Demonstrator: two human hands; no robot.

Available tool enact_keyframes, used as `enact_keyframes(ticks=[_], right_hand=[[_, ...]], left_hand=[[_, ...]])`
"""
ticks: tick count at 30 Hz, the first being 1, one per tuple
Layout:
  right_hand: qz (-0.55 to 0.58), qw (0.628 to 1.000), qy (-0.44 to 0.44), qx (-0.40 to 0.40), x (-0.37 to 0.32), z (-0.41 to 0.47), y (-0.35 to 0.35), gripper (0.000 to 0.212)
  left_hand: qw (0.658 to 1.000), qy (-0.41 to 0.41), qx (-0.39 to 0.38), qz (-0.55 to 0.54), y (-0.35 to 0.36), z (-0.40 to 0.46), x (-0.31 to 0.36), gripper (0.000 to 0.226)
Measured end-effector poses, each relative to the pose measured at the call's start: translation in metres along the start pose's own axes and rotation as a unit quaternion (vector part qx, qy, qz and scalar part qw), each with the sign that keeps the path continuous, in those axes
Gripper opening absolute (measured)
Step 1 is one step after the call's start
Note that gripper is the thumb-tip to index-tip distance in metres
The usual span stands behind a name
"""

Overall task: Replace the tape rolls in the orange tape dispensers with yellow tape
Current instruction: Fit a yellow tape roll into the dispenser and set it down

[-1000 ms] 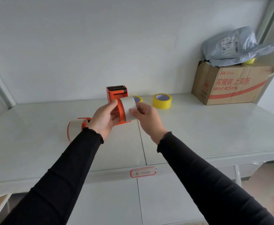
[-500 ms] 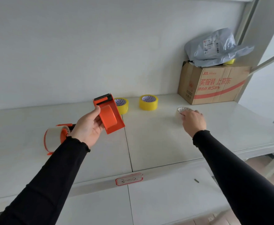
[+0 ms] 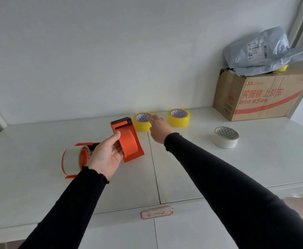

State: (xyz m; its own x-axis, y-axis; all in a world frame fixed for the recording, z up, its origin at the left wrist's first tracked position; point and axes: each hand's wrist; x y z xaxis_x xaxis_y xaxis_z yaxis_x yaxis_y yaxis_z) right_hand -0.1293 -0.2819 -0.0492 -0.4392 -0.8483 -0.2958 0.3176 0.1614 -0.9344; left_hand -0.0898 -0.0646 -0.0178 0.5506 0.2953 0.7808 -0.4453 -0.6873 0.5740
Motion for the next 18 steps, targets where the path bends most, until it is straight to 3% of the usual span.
enact_keyframes(ticks=[4,8,11,14,18], right_hand=[[-0.019,0.997,0.014,-0.068,-0.011,0.033,0.023,0.074],[0.0,0.999,0.039,0.012,-0.002,0.034,0.032,0.044],[0.145,0.981,0.073,0.103,0.006,0.008,0.024,0.031],[0.364,0.917,0.063,0.151,0.002,-0.036,0.005,0.012],[0.43,0.886,0.025,0.171,-0.013,-0.104,-0.018,0.01]], left_hand=[[1.0,0.004,0.014,0.007,-0.003,0.002,-0.003,0.037],[1.0,0.0,0.02,0.003,-0.006,0.003,-0.004,0.038],[1.0,-0.003,0.023,-0.01,-0.008,0.002,-0.004,0.039],[1.0,0.004,0.018,-0.016,-0.007,0.002,-0.002,0.04],[1.0,0.024,-0.007,-0.009,0.008,-0.002,-0.002,0.035]])
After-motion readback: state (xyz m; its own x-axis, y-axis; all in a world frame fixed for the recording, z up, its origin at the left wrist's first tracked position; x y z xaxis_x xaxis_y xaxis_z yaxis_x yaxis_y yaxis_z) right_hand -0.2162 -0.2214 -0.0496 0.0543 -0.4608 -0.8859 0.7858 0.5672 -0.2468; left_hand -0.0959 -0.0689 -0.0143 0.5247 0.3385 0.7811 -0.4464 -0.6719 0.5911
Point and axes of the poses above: each hand's wrist, its own z-axis towards the middle knuckle, its own y-axis out of the palm, x = y × z
